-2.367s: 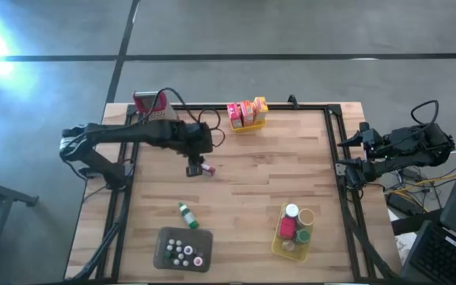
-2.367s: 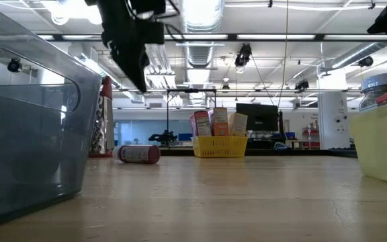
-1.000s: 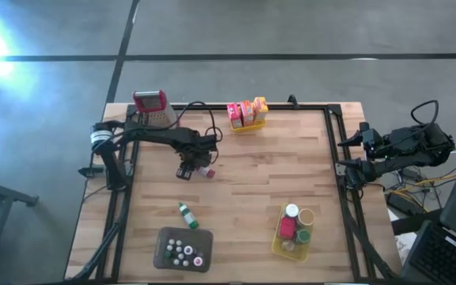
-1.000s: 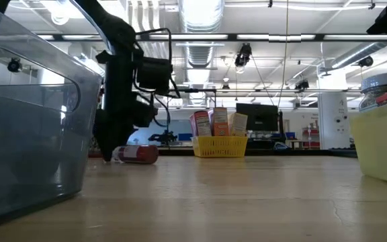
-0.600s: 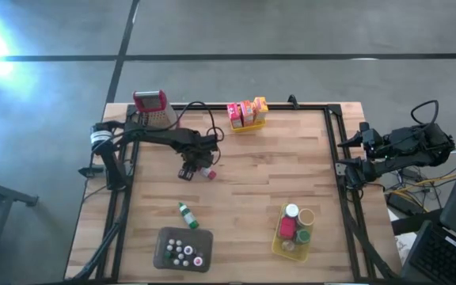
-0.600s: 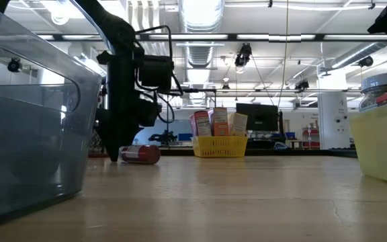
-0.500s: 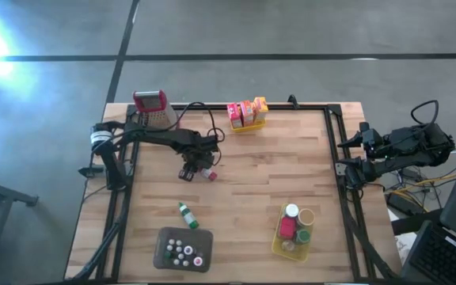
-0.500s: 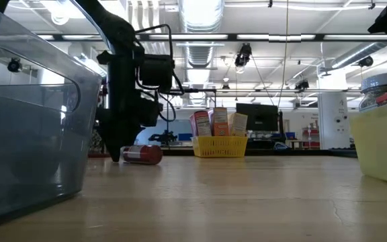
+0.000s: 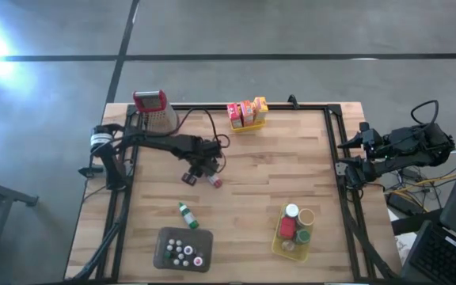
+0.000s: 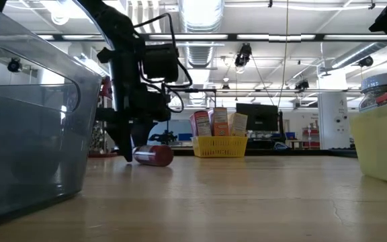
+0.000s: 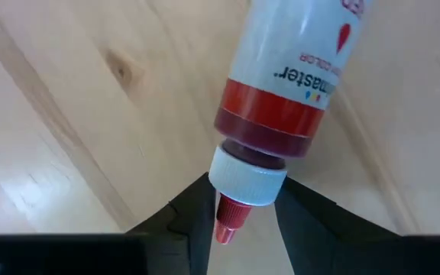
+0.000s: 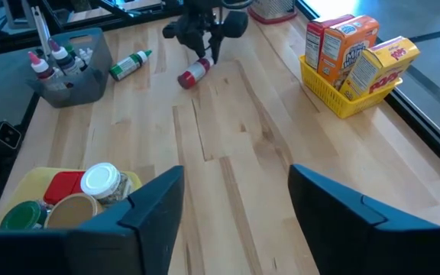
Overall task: Pick & Place Kitchen Items
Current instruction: Put the red food coloring bottle into the black bin
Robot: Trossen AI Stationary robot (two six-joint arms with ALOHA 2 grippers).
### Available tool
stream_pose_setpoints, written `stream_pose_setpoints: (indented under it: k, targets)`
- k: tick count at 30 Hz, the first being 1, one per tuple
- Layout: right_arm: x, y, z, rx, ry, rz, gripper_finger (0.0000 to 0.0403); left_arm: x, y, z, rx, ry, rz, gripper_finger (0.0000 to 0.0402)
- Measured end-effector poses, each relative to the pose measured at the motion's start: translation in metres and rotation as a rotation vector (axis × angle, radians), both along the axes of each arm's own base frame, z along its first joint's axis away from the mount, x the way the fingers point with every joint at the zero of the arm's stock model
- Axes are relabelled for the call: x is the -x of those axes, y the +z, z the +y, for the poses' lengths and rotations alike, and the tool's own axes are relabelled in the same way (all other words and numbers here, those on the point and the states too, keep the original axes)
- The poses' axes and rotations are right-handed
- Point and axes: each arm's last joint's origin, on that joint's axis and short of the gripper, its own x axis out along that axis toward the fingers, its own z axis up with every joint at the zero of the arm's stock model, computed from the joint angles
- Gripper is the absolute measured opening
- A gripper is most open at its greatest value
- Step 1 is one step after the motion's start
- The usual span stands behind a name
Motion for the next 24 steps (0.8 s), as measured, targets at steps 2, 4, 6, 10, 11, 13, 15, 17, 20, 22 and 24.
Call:
stream_pose_setpoints:
  k: [2, 4, 6, 10, 11, 13, 15, 17, 20, 22, 24]
  targets:
    - [0.0, 0.0, 0.0, 0.0, 0.0, 0.0, 0.0225, -0.001, 0.001, 0.0, -0.035, 0.01, -0.01, 0.0138]
    - [0.0, 0.0, 0.0, 0.0, 0.0, 0.0, 0.0223, -0.001, 0.001, 0.002, -0.076, 0.044, -0.004, 0.0138]
    - [0.0, 0.0, 0.0, 0.0, 0.0, 0.0, 0.022, -0.001, 0.001, 0.002, -0.079, 0.049, -0.004, 0.0138]
    - [0.0, 0.0, 0.0, 0.0, 0.0, 0.0, 0.022, -0.002, 0.001, -0.001, -0.023, 0.026, -0.015, 0.0138]
    - [0.0, 0.0, 0.0, 0.0, 0.0, 0.0, 0.0222, -0.002, 0.001, -0.001, -0.01, 0.021, -0.02, 0.0138]
    - [0.0, 0.0, 0.0, 0.0, 0.0, 0.0, 0.0227, -0.003, 0.001, -0.002, 0.0, 0.018, -0.03, 0.0138]
    - [0.0, 0.0, 0.0, 0.0, 0.0, 0.0, 0.0232, -0.003, 0.001, -0.003, 0.0, 0.015, -0.029, 0.0138]
    - [0.0, 0.0, 0.0, 0.0, 0.0, 0.0, 0.0239, -0.004, 0.001, -0.003, 0.009, 0.01, -0.033, 0.0138]
    - [0.0, 0.0, 0.0, 0.0, 0.0, 0.0, 0.025, -0.004, 0.001, -0.005, 0.042, -0.001, -0.045, 0.0136]
    - [0.0, 0.0, 0.0, 0.0, 0.0, 0.0, 0.0258, -0.006, 0.001, -0.007, 0.055, -0.015, -0.056, 0.0131]
    - [0.0, 0.0, 0.0, 0.0, 0.0, 0.0, 0.0265, -0.007, 0.002, -0.011, 0.059, -0.039, -0.065, 0.0119]
